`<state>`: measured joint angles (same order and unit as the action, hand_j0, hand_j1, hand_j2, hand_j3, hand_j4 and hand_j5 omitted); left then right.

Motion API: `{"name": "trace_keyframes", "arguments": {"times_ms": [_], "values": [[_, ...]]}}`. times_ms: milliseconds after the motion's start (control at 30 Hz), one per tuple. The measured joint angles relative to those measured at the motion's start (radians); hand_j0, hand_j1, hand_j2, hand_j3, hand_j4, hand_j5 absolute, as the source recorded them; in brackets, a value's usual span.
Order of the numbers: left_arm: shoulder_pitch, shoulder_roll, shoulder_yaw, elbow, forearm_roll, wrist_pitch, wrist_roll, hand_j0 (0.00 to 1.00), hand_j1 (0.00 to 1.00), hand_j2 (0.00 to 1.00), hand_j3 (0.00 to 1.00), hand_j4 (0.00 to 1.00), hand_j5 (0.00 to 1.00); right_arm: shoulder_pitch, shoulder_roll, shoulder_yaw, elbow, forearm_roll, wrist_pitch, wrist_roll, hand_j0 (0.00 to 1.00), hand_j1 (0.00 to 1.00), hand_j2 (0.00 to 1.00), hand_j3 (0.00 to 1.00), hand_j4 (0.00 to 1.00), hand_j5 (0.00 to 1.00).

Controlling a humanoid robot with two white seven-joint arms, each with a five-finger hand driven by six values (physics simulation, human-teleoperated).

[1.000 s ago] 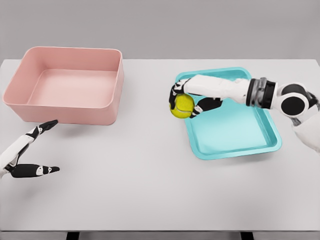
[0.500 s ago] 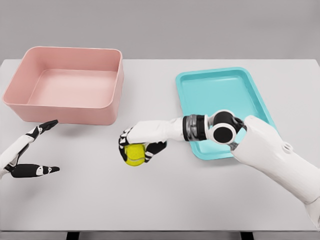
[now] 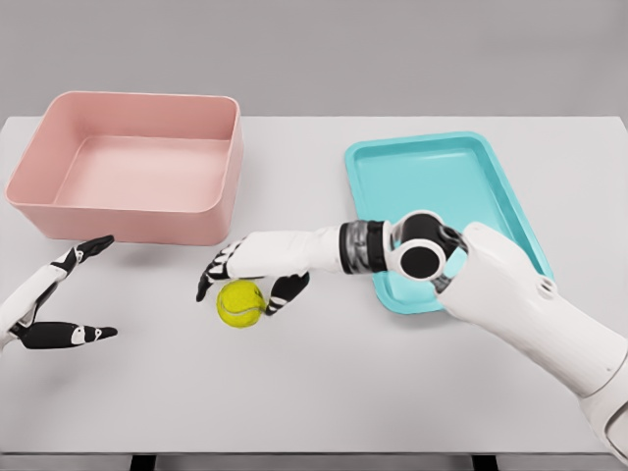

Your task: Put the tennis from the blue tray into the pink basket with both arms

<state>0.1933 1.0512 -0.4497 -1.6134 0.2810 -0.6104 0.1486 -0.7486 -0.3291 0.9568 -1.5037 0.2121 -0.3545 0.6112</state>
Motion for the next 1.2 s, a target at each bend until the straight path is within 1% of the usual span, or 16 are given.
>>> {"name": "trace_keyframes", "arguments": {"times_ms": [100,167,233,300,333,400,433,500,567,633,733,867,900,1067,1200], "values": [[0.0,0.0,0.0,0.0,0.0,0.0,0.0,1.0,1.0,1.0,1.0,1.0,1.0,0.002,-0.031,-0.067,-0.052,-0.019,-0.01,0.0,1.0,1.0,1.0,1.0,1.0,1.0],[-0.002,0.001,-0.002,0.0,0.001,0.0,0.0,1.0,1.0,1.0,1.0,1.0,1.0,0.012,-0.076,-0.125,-0.091,-0.055,-0.035,0.0,1.0,1.0,1.0,1.0,1.0,1.0],[-0.003,0.001,-0.006,-0.004,0.003,0.0,0.0,1.0,1.0,1.0,1.0,1.0,1.0,0.018,-0.154,-0.179,-0.125,-0.1,-0.082,0.0,1.0,1.0,1.0,1.0,1.0,1.0],[-0.003,-0.002,-0.009,-0.012,0.005,0.0,0.0,1.0,1.0,1.0,1.0,1.0,1.0,0.037,-0.25,-0.219,-0.143,-0.142,-0.146,0.0,1.0,1.0,1.0,1.0,1.0,1.0],[-0.005,-0.006,-0.014,-0.019,0.006,0.0,-0.001,1.0,1.0,1.0,1.0,1.0,1.0,0.055,-0.297,-0.239,-0.148,-0.163,-0.175,0.0,1.0,1.0,1.0,1.0,1.0,1.0],[-0.006,-0.017,-0.028,-0.029,0.007,0.0,-0.001,1.0,1.0,1.0,1.0,1.0,1.0,0.153,-0.376,-0.304,-0.153,-0.209,-0.217,0.0,1.0,1.0,1.0,1.0,1.0,1.0],[-0.006,-0.022,-0.041,-0.035,0.007,0.0,-0.001,1.0,1.0,1.0,1.0,1.0,1.0,0.181,-0.405,-0.357,-0.154,-0.236,-0.23,0.001,1.0,1.0,1.0,1.0,1.0,1.0],[-0.009,-0.036,-0.062,-0.047,0.006,0.0,0.0,1.0,1.0,1.0,1.0,1.0,1.0,0.213,-0.455,-0.444,-0.156,-0.296,-0.244,0.0,1.0,1.0,1.0,1.0,1.0,1.0],[-0.014,-0.06,-0.074,-0.058,0.006,0.0,-0.001,1.0,1.0,1.0,1.0,1.0,1.0,0.218,-0.501,-0.492,-0.157,-0.347,-0.251,0.0,1.0,1.0,1.0,1.0,1.0,1.0],[-0.023,-0.078,-0.081,-0.074,0.006,0.0,-0.001,1.0,1.0,1.0,1.0,1.0,1.0,0.267,-0.534,-0.519,-0.157,-0.376,-0.255,0.0,1.0,1.0,1.0,1.0,1.0,1.0],[-0.032,-0.11,-0.085,-0.095,0.007,0.0,-0.002,1.0,1.0,1.0,1.0,1.0,1.0,0.281,-0.558,-0.538,-0.159,-0.405,-0.258,0.0,1.0,1.0,1.0,1.0,1.0,1.0],[-0.037,-0.149,-0.093,-0.109,0.006,0.0,-0.006,1.0,1.0,1.0,1.0,1.0,1.0,0.33,-0.589,-0.546,-0.167,-0.433,-0.259,0.0,1.0,1.0,1.0,1.0,1.0,1.0],[-0.046,-0.156,-0.098,-0.111,0.004,0.0,-0.008,1.0,1.0,1.0,1.0,1.0,1.0,0.337,-0.596,-0.547,-0.17,-0.436,-0.259,0.0,1.0,1.0,1.0,1.0,1.0,1.0],[-0.06,-0.207,-0.11,-0.113,-0.043,0.0,-0.009,1.0,1.0,1.0,1.0,1.0,1.0,0.339,-0.642,-0.549,-0.191,-0.453,-0.259,0.0,1.0,1.0,1.0,1.0,1.0,1.0],[-0.063,-0.246,-0.113,-0.111,-0.058,0.0,-0.009,1.0,1.0,1.0,1.0,1.0,1.0,0.339,-0.663,-0.55,-0.197,-0.475,-0.259,0.0,1.0,1.0,1.0,1.0,1.0,1.0]]}}
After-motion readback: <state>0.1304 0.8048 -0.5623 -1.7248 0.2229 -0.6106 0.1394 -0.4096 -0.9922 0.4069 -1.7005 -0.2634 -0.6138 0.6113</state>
